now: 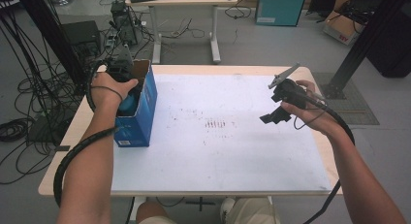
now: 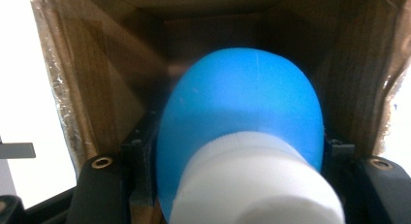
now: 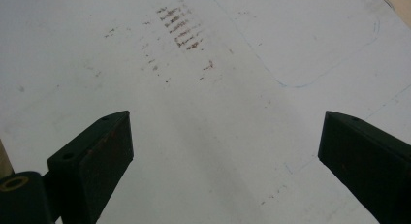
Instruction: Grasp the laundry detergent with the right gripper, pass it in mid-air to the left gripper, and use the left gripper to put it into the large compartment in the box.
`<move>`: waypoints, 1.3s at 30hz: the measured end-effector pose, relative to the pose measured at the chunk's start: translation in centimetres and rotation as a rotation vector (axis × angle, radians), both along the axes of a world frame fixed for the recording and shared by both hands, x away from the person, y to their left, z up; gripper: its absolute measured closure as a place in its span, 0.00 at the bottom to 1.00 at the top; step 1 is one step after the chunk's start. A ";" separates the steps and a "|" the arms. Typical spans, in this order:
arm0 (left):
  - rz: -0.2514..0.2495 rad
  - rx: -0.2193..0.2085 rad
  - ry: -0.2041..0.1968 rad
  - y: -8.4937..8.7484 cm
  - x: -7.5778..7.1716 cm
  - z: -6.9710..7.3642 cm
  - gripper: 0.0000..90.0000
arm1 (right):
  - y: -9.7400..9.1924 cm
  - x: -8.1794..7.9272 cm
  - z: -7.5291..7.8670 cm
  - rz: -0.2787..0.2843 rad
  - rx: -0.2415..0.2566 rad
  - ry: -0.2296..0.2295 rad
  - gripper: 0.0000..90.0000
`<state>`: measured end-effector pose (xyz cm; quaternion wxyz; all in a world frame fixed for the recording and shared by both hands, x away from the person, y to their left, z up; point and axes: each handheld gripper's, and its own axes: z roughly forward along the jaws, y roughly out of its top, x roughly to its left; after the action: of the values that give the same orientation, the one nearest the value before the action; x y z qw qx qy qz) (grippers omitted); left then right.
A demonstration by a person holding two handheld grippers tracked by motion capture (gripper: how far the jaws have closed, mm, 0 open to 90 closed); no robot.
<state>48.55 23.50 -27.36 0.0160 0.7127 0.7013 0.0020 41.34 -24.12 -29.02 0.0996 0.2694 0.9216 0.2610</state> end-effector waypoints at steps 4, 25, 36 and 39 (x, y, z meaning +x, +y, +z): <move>0.003 -0.001 -0.003 0.0 0.0 0.0 0.40 | -0.2 0.0 0.0 -0.002 0.004 -0.003 0.06; -0.002 -0.009 -0.014 0.3 0.0 -0.1 0.40 | 0.3 0.2 0.3 0.005 -0.014 -0.003 0.06; -0.014 -0.003 -0.011 0.1 0.0 0.0 0.40 | 0.3 0.2 0.3 0.008 -0.021 0.000 0.06; -0.015 -0.002 -0.011 0.1 0.0 -0.1 0.40 | 0.3 0.2 0.4 0.009 -0.021 0.000 0.06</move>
<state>48.55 23.58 -27.41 0.0208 0.7177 0.6960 0.0051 41.50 -23.87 -28.63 0.1013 0.2641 0.9255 0.2518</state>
